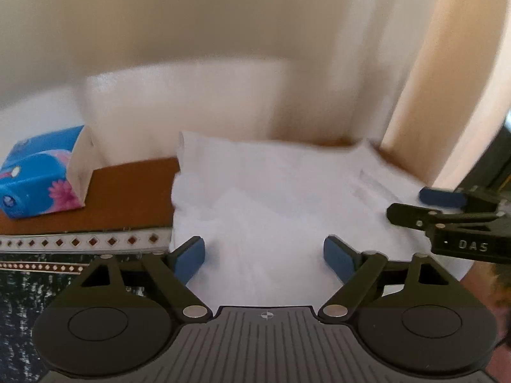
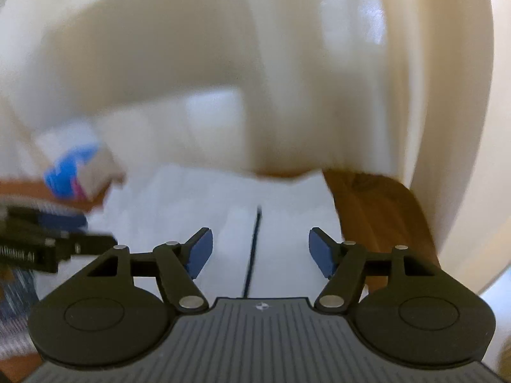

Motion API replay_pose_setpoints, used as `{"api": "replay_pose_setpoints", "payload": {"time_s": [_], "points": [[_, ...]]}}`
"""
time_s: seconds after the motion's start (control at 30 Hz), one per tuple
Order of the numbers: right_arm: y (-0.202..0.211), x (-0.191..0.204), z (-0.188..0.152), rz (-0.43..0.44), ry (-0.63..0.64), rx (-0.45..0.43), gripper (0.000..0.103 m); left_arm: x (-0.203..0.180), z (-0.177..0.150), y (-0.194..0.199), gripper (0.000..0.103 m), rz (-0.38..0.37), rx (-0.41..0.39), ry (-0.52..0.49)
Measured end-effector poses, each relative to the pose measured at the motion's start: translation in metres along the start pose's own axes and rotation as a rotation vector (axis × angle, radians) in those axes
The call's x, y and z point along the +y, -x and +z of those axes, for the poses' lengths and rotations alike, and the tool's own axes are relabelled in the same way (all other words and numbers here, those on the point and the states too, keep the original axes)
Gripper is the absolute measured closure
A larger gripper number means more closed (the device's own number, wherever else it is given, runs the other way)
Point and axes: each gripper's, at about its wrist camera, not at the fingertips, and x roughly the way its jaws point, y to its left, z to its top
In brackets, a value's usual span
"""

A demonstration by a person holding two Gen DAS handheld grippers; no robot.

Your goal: Fold clothes

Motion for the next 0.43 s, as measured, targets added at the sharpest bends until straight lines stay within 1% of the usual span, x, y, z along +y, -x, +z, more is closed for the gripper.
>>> {"api": "replay_pose_setpoints", "payload": {"time_s": [0.07, 0.13, 0.17, 0.27, 0.33, 0.43], "points": [[-0.004, 0.005, -0.021, -0.018, 0.043, -0.032, 0.031, -0.002, -0.010, -0.001, 0.009, 0.027, -0.032, -0.018], [-0.004, 0.009, -0.035, -0.032, 0.086, -0.076, 0.031, -0.001, -0.016, 0.003, 0.008, 0.033, -0.052, 0.002], [-0.004, 0.007, -0.039, -0.029, 0.075, -0.091, 0.031, 0.000, -0.019, 0.008, 0.008, 0.038, -0.062, -0.002], [-0.004, 0.004, -0.042, -0.025, 0.072, -0.121, 0.031, -0.002, -0.023, 0.001, 0.005, 0.059, -0.086, -0.020], [-0.006, 0.002, -0.046, -0.022, 0.077, -0.149, 0.031, 0.000, -0.027, 0.001, 0.001, 0.056, -0.076, 0.032], [-0.008, 0.002, -0.046, -0.026, 0.071, -0.165, 0.031, 0.011, -0.029, 0.000, 0.001, 0.023, -0.040, 0.149]]}}
